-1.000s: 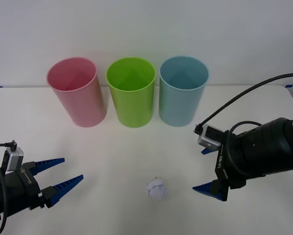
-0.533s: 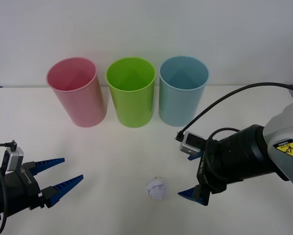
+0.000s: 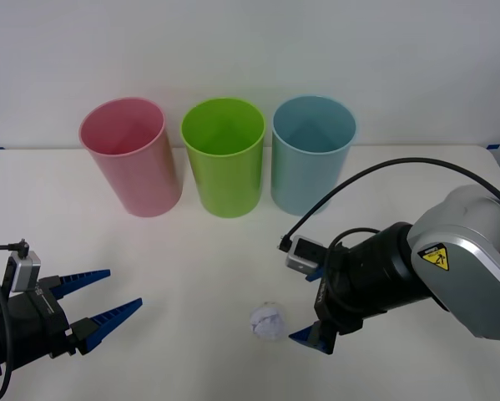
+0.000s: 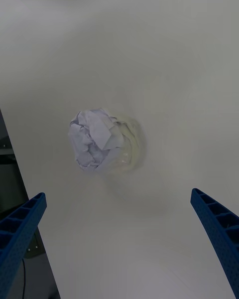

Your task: Put cans in the blue bin and PET bottles in the pink bin and trash in the green bin.

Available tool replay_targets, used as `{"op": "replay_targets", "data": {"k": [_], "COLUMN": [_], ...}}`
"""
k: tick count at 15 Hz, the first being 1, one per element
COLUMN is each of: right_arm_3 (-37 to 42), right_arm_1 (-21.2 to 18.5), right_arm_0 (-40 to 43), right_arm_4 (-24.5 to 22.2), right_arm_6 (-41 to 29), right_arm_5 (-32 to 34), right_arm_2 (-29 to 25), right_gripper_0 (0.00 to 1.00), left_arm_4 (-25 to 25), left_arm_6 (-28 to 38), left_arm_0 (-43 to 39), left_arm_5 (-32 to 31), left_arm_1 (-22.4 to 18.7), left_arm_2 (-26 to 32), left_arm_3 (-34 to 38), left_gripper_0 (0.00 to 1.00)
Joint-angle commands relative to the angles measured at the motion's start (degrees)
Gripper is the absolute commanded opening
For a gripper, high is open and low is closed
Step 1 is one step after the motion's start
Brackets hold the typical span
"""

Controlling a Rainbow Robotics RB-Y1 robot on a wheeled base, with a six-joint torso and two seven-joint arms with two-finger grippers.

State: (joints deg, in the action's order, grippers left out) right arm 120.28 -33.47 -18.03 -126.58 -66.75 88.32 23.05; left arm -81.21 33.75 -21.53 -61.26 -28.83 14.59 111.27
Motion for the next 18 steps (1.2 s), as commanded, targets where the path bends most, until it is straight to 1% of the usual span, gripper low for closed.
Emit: {"op": "replay_targets", "data": {"k": [1, 5, 9, 13, 18], "right_arm_3": [-1.02, -2.51, -4.0, -7.43, -11.74], "right_arm_1": [1.92, 4.38, 5.96, 6.75, 9.74], "right_arm_0": [-0.51, -0.6, -0.78, -1.48, -1.83], "right_arm_4": [-4.02, -5.78, -7.98, -9.47, -12.02], "right_arm_6": [0.13, -0.83, -0.66, -0.75, 0.92], "right_arm_5": [-0.08, -0.08, -0.43, -4.3, -6.85], "right_arm_2": [1.83, 3.67, 4.99, 8.51, 9.56], "right_gripper_0": [1.0, 1.0, 1.0, 1.0, 1.0], "left_arm_4": [0.0, 0.0, 0.0, 0.0, 0.0], "left_arm_6": [0.0, 0.0, 0.0, 0.0, 0.0], "left_arm_0": [0.0, 0.0, 0.0, 0.0, 0.0], "left_arm_5": [0.0, 0.0, 0.0, 0.0, 0.0], "left_arm_1": [0.0, 0.0, 0.0, 0.0, 0.0], "left_arm_2": [0.0, 0.0, 0.0, 0.0, 0.0], "left_arm_3": [0.0, 0.0, 0.0, 0.0, 0.0], "left_gripper_0": [1.0, 1.0, 1.0, 1.0, 1.0]}}
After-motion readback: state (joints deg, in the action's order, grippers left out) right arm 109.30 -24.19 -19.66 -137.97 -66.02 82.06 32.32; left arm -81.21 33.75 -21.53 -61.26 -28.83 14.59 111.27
